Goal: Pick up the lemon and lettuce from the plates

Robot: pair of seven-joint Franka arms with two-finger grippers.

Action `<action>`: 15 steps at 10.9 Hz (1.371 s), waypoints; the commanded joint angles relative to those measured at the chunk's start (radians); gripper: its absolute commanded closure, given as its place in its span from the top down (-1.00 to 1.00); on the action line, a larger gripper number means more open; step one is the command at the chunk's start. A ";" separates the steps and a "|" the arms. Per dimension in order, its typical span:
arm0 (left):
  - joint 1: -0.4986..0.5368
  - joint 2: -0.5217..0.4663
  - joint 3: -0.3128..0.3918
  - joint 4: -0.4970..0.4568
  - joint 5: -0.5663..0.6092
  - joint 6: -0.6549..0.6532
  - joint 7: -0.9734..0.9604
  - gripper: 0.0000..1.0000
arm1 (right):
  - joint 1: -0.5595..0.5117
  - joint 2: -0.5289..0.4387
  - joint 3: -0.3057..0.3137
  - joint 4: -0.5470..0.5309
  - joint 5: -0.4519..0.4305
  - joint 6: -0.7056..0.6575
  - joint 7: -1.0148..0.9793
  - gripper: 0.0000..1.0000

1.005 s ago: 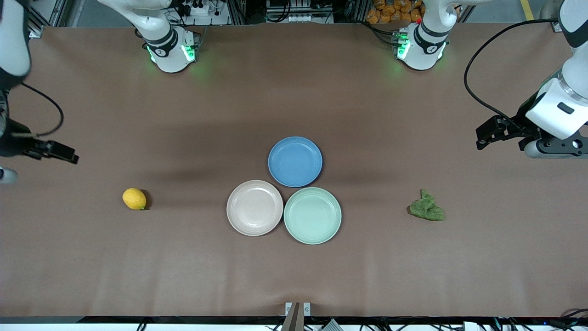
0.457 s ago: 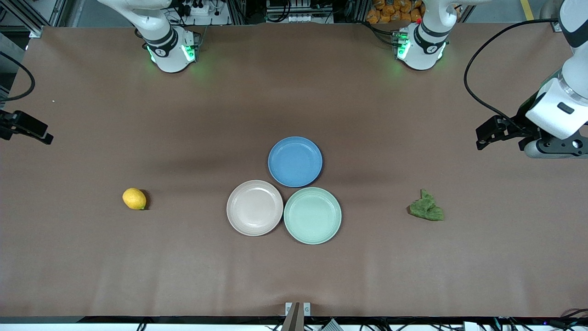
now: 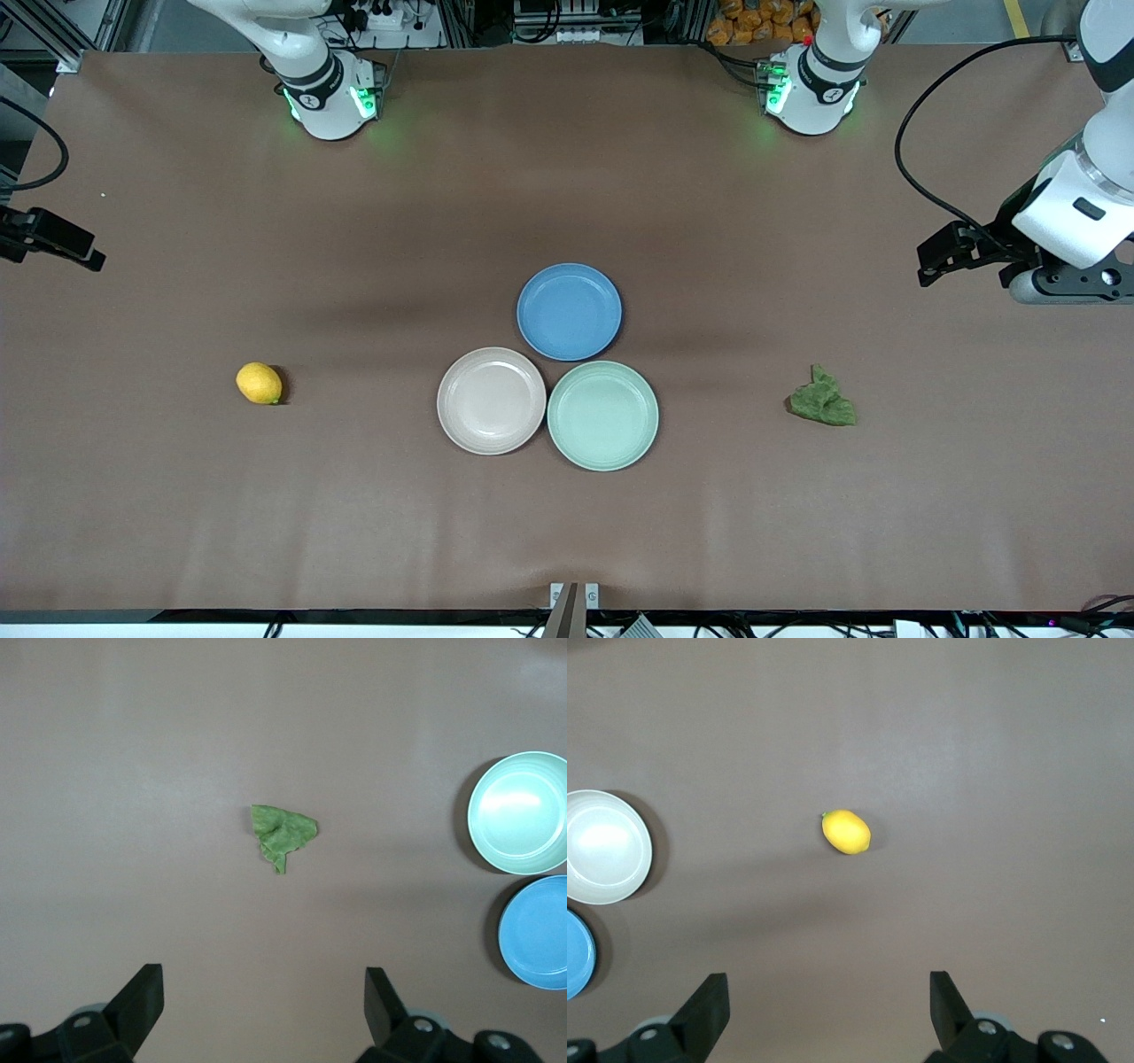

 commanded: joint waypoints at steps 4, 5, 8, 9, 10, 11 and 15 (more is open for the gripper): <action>0.009 -0.013 0.001 0.005 -0.010 -0.027 0.015 1.00 | -0.001 0.005 0.006 0.017 -0.012 -0.024 0.013 1.00; 0.010 -0.013 -0.002 0.005 -0.013 -0.027 0.016 1.00 | -0.001 0.005 0.006 0.017 -0.012 -0.024 0.013 1.00; 0.007 -0.009 0.000 0.005 -0.014 -0.027 0.016 1.00 | -0.002 0.005 0.005 0.015 -0.010 -0.025 0.013 1.00; 0.007 -0.007 0.000 0.005 -0.013 -0.027 0.015 1.00 | -0.002 0.005 0.005 0.015 -0.012 -0.030 0.014 1.00; 0.002 -0.007 0.001 0.005 -0.006 -0.027 0.012 1.00 | -0.002 0.005 0.005 0.015 -0.012 -0.030 0.014 1.00; 0.002 -0.007 0.001 0.005 -0.005 -0.027 0.010 1.00 | -0.002 0.005 0.005 0.015 -0.012 -0.030 0.014 1.00; 0.009 -0.010 0.004 0.008 -0.008 -0.046 0.012 1.00 | -0.002 0.005 0.005 0.014 -0.012 -0.031 0.014 1.00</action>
